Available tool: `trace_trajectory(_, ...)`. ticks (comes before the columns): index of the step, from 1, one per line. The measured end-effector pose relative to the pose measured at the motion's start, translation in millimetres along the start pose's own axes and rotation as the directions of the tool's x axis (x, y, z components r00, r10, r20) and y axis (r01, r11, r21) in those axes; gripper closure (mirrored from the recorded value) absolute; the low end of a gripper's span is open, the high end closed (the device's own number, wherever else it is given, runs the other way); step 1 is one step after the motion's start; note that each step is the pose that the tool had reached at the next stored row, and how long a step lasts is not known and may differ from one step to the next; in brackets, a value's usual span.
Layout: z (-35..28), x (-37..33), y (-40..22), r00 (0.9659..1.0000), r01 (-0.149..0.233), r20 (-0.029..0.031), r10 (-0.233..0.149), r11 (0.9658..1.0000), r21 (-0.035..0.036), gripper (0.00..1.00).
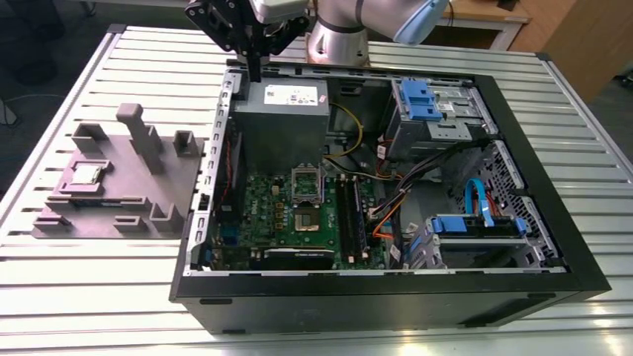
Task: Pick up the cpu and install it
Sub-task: 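Reach for the cpu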
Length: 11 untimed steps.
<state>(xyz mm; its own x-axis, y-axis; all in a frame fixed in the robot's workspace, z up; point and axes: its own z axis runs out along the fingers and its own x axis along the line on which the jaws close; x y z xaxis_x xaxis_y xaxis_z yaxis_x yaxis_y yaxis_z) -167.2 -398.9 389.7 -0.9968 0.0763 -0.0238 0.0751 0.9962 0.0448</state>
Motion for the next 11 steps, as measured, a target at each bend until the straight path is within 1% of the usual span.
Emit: trace_trajectory(11, 0.0, 1.7, -0.1, 1.0000, 0.000, 0.0000, 0.000, 1.0000, -0.0003, 0.90)
